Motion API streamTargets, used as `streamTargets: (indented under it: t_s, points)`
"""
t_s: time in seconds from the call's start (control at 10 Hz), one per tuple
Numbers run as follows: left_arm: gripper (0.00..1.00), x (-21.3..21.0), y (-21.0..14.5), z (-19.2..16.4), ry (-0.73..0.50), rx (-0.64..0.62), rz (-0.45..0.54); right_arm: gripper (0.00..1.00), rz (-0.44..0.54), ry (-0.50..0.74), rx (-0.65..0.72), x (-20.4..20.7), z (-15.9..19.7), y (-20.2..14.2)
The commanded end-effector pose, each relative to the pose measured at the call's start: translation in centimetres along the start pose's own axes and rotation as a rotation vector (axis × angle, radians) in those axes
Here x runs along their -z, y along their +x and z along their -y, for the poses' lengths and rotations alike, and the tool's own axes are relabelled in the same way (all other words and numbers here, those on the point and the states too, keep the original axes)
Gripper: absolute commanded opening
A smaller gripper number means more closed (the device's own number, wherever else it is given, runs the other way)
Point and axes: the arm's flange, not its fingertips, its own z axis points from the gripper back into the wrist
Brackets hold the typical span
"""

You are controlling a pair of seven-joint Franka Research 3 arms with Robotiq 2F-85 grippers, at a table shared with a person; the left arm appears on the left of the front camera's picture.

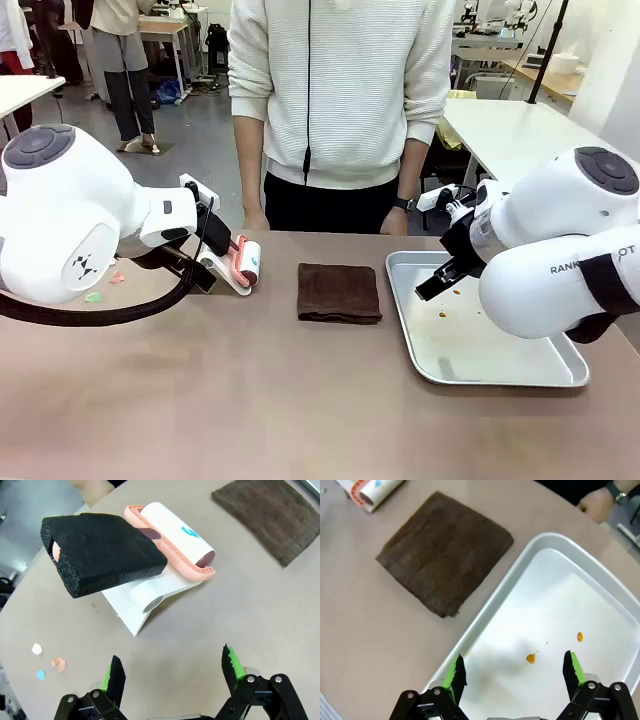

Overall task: Clean the surface of the table.
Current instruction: Hold the Lint Roller with your left hand and the towel with your right hand.

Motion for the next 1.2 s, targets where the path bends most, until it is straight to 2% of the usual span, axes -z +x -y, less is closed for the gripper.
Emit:
streamTargets:
  t_s: [0.0,1.1]
  points:
    - [1.0,0.0,0.0,0.0,0.0,0.0,0.0,1.0,0.0,0.0,0.0,-0.01,0.0,0.0]
    - [1.0,0.0,0.0,0.0,0.0,0.0,0.0,1.0,0.0,0.0,0.0,-0.01,0.0,0.0]
